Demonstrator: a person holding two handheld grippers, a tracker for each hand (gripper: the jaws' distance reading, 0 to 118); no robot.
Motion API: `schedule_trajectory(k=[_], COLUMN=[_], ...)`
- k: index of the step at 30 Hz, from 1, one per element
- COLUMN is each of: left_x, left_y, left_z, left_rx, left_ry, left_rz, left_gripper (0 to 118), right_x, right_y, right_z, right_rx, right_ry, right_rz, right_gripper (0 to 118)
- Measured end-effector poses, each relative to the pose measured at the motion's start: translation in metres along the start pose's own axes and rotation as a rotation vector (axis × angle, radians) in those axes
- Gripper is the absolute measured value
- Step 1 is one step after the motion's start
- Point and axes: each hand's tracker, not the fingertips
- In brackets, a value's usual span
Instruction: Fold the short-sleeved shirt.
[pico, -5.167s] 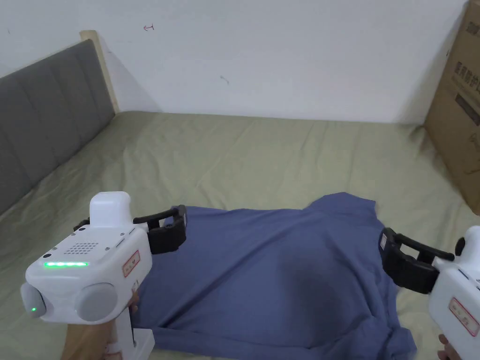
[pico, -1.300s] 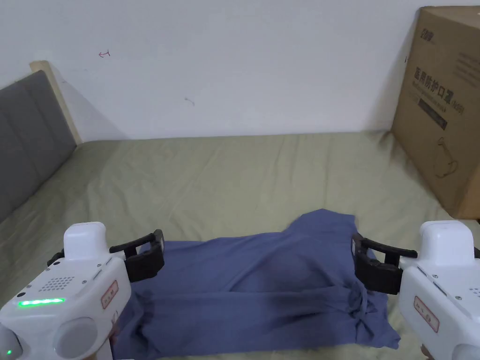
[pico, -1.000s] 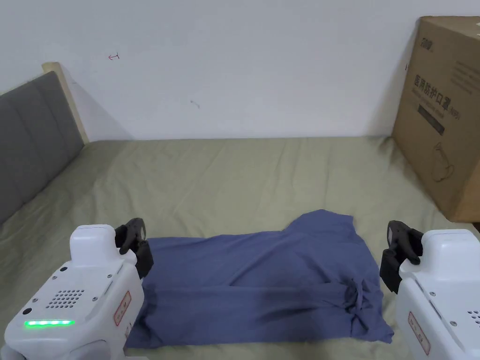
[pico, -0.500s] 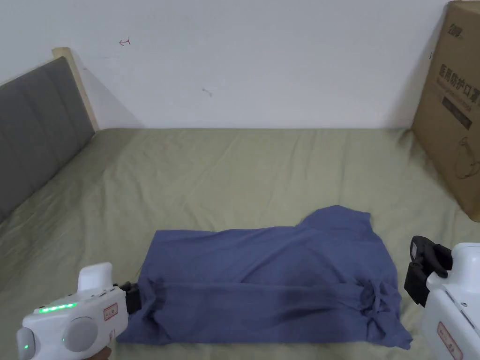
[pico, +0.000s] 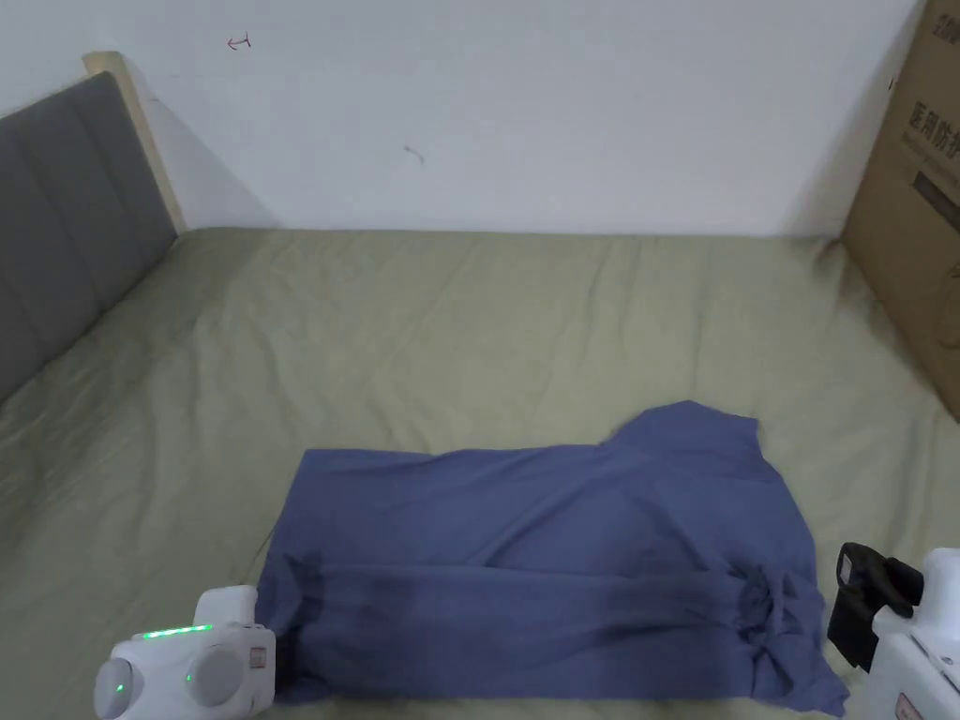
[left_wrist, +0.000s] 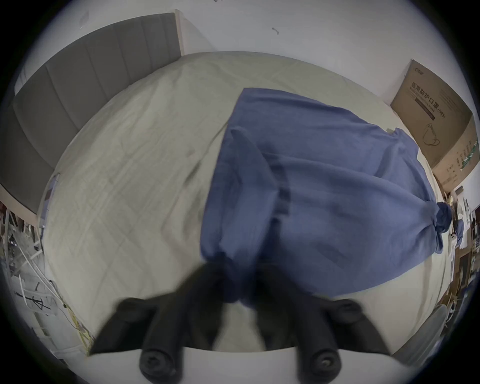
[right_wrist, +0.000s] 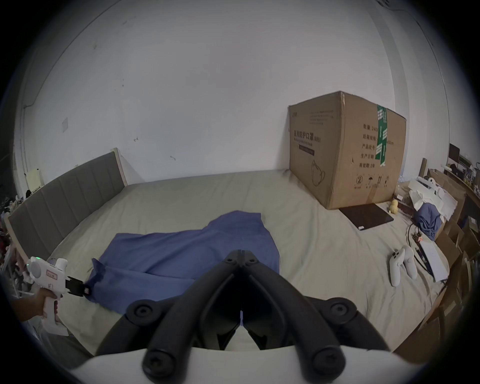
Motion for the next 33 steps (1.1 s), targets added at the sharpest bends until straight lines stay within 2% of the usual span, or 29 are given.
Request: schedule_trajectory(k=[3, 5, 6, 7, 8, 12, 15, 16, 17, 19, 20, 22, 27, 33], left_x=[0.002, -0.002, -0.004, -0.008, -0.009, -0.013, -0.013, -0.013, -0.014, -0.015, -0.015, -0.018, -0.029, -0.047], left_y=[-0.003, -0.003, -0.003, -0.001, 0.0, 0.007, 0.007, 0.007, 0.006, 0.002, 0.001, -0.003, -0.011, -0.034], left_z=[0.002, 0.01, 0.016, 0.024, 0.028, 0.038, 0.038, 0.039, 0.038, 0.038, 0.039, 0.041, 0.055, 0.08], left_rx=[0.008, 0.033, 0.057, 0.083, 0.095, 0.11, 0.114, 0.111, 0.108, 0.107, 0.106, 0.107, 0.12, 0.124], left_ry=[-0.026, -0.037, -0.052, -0.078, -0.079, -0.109, -0.116, -0.117, -0.117, -0.116, -0.119, -0.12, -0.128, -0.13], left_rz=[0.021, 0.025, 0.039, 0.054, 0.057, 0.072, 0.078, 0.079, 0.079, 0.079, 0.084, 0.089, 0.108, 0.097], left_gripper=[4, 4, 4, 4, 4, 4, 4, 4, 4, 4, 4, 4, 4, 4], right_x=[0.01, 0.018, 0.022, 0.026, 0.028, 0.035, 0.036, 0.037, 0.036, 0.035, 0.036, 0.038, 0.043, 0.052], right_y=[-0.012, -0.024, -0.032, -0.04, -0.046, -0.084, -0.101, -0.104, -0.106, -0.109, -0.108, -0.104, -0.086, -0.087], right_z=[-0.013, -0.027, -0.038, -0.052, -0.062, -0.111, -0.138, -0.143, -0.146, -0.149, -0.146, -0.136, -0.09, -0.02], right_rx=[-0.069, -0.133, -0.172, -0.24, -0.293, -0.421, -0.531, -0.528, -0.545, -0.577, -0.57, -0.541, -0.461, -0.433], right_ry=[-0.024, -0.044, -0.054, -0.046, -0.041, -0.077, -0.081, -0.072, -0.085, -0.089, -0.071, -0.058, -0.007, 0.012], right_rz=[-0.014, -0.011, -0.009, 0.0, -0.008, -0.009, -0.03, -0.042, -0.037, -0.029, -0.032, -0.037, -0.027, -0.052], right_gripper=[0, 31, 54, 86, 104, 113, 111, 107, 98, 36, 21, 10, 9, 9])
